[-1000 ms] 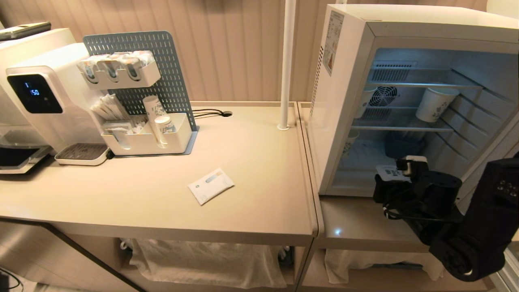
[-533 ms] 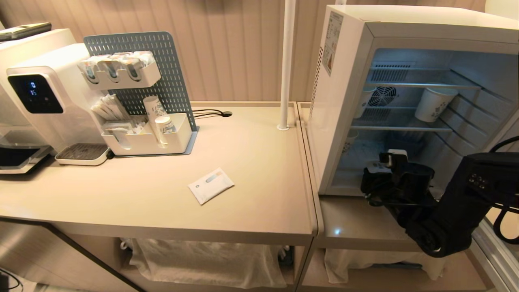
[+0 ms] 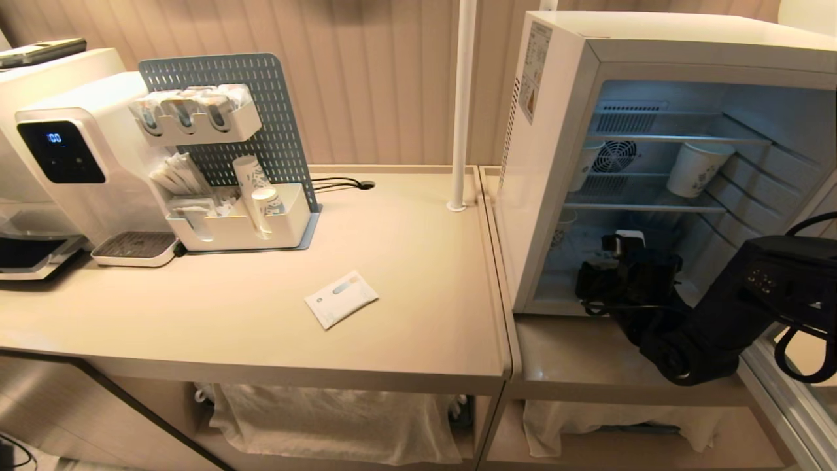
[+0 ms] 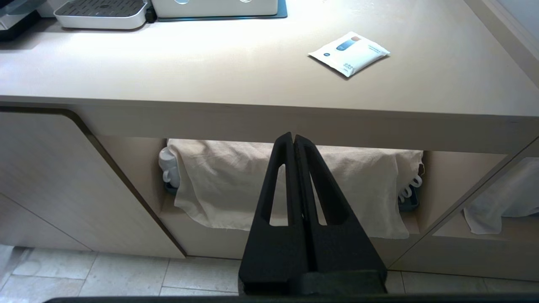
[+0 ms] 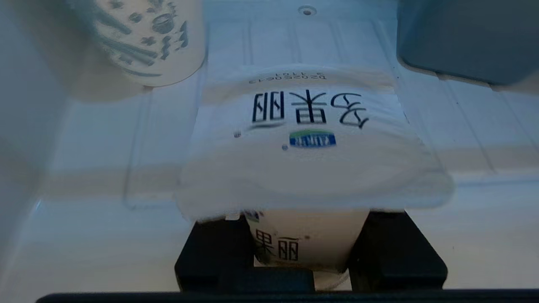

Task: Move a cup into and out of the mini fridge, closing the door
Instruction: Put the yoghurt in the freezer

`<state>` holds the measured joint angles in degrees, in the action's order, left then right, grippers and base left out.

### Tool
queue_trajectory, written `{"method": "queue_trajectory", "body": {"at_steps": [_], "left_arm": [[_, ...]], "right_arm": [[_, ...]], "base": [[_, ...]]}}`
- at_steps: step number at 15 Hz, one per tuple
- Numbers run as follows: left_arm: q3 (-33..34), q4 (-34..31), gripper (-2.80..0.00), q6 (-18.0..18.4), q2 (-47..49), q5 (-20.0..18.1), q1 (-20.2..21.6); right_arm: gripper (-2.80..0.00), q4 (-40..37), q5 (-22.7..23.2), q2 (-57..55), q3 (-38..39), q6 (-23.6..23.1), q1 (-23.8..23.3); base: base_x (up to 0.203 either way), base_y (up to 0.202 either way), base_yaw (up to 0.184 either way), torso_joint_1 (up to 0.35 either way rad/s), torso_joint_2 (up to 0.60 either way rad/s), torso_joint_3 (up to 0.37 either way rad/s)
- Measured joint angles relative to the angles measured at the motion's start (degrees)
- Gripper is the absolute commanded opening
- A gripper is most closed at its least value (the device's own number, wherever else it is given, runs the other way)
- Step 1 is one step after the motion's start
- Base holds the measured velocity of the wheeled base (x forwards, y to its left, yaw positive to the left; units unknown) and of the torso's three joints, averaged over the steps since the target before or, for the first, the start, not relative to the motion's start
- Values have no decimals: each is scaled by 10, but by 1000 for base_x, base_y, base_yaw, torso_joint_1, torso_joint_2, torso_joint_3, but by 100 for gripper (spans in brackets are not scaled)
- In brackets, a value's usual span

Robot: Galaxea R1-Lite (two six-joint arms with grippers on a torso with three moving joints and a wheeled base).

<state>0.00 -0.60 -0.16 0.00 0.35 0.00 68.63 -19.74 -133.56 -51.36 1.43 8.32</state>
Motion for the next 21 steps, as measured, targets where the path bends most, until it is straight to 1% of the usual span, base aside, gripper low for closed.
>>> {"method": "queue_trajectory", "body": {"at_steps": [4,7,12,21], "left_arm": [[0,0,-280,0,0,0,0],[0,0,-280,0,0,0,0],[0,0,-280,0,0,0,0],[0,0,-280,1,0,0,0]], "right_arm": [[-280,-26,-3,-14,-32,2,-14],[-280,-31,-4,-19,-39,4,-16],[-280,-31,-5,-13,-31,4,-17],[-280,-42,-10,45,1,1,-15]], "base": [[0,0,0,0,0,0],[0,0,0,0,0,0],[0,0,0,0,0,0],[0,0,0,0,0,0]]}}
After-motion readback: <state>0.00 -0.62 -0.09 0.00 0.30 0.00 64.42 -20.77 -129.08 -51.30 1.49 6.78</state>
